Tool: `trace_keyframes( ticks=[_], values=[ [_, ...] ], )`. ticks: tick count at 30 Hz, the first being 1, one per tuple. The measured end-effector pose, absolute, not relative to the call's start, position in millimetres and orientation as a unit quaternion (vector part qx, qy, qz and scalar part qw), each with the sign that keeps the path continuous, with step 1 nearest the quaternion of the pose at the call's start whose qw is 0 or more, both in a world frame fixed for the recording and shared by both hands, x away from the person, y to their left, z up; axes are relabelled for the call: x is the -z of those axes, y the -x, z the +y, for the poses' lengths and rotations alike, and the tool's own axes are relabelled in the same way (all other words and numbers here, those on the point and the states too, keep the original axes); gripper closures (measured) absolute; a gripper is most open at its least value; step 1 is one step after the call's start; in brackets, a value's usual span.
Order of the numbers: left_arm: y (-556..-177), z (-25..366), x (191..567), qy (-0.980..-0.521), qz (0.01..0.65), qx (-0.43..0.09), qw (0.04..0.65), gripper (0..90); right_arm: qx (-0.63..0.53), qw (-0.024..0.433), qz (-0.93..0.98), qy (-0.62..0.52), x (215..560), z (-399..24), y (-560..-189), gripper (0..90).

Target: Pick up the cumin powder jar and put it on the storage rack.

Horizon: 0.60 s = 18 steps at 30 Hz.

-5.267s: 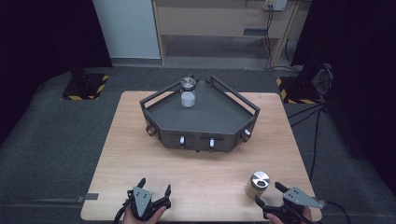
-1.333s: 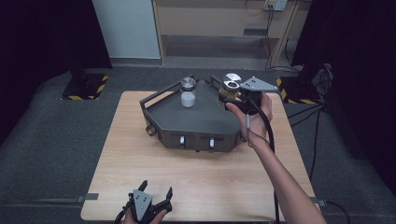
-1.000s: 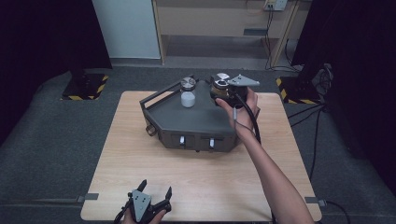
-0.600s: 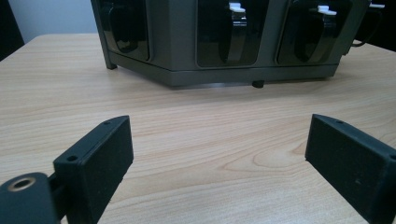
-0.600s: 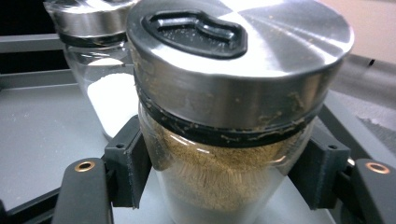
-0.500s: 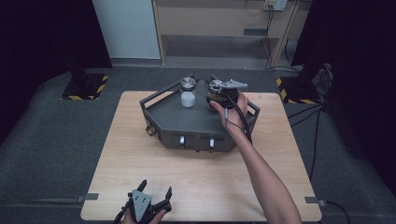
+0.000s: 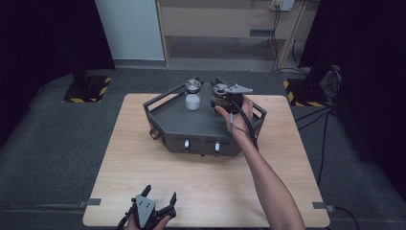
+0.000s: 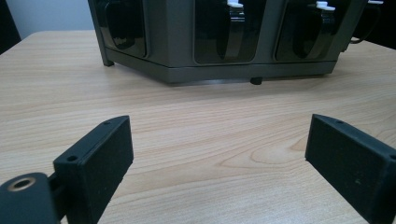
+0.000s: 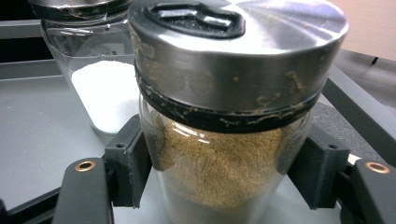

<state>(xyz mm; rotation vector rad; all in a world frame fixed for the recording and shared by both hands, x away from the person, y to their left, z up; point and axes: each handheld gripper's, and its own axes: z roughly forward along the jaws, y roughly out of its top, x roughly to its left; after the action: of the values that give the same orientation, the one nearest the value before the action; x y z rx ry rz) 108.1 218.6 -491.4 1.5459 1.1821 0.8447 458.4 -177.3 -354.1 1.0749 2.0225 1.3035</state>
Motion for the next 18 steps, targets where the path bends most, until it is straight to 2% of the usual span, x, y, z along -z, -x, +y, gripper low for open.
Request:
trace_keyframes(
  ticks=[18],
  values=[
    [-107.2, 216.9, 489.6, -0.634, 0.486, -0.344, 0.493, 6.8, -0.483, 0.256, 0.736, -0.4, 357.7, -175.2, -454.2, 30.1]
  ],
)
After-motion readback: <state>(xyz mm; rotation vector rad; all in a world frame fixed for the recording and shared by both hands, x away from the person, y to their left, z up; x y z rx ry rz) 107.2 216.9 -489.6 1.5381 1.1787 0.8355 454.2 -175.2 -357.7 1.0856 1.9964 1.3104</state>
